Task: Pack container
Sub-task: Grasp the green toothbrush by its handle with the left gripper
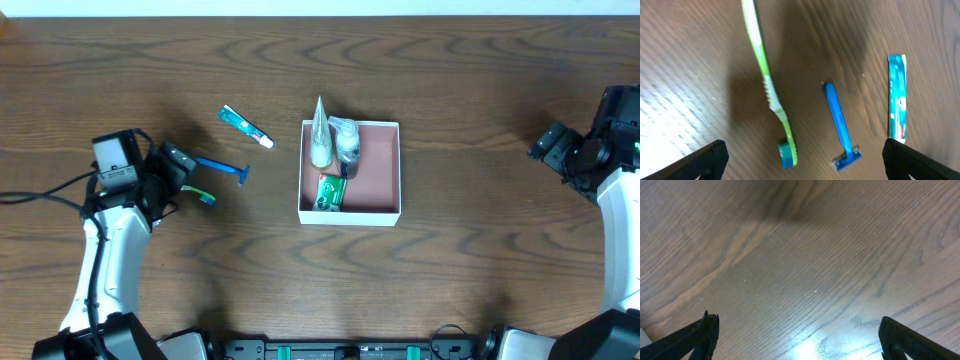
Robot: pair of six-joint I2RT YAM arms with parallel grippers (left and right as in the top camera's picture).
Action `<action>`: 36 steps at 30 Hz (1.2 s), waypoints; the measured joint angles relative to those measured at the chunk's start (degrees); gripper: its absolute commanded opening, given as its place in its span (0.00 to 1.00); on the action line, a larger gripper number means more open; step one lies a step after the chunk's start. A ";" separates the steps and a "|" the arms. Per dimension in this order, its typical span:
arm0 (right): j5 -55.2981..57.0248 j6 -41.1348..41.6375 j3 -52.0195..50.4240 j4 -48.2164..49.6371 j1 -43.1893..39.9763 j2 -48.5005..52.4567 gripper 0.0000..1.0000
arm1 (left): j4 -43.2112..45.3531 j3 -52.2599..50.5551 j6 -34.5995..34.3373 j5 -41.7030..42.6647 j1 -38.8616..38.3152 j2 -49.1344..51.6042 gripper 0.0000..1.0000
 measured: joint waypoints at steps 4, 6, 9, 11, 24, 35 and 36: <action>0.00 -0.02 0.00 0.00 0.00 0.00 0.99 | 1.22 0.00 -0.87 0.00 1.66 1.97 0.97; 0.00 -0.02 0.00 0.00 0.00 0.00 0.99 | 1.84 0.02 -1.11 -0.02 1.88 4.33 0.96; 0.00 -0.02 0.00 0.00 0.00 0.00 0.99 | -0.11 0.92 -1.25 0.02 1.90 8.70 0.95; 0.00 -0.02 0.00 -0.02 0.00 0.00 0.99 | -3.74 3.10 -1.18 0.02 1.90 11.47 0.95; 0.00 -0.02 0.00 0.00 0.00 0.00 0.99 | -21.31 22.08 1.05 -5.18 1.90 17.33 0.95; 0.00 -0.02 0.00 0.00 0.00 0.00 0.99 | -24.28 22.14 1.66 -5.44 1.90 22.99 0.95; 0.00 -0.02 0.00 0.00 0.00 0.00 0.99 | -24.33 22.14 1.66 -5.44 1.90 23.10 0.95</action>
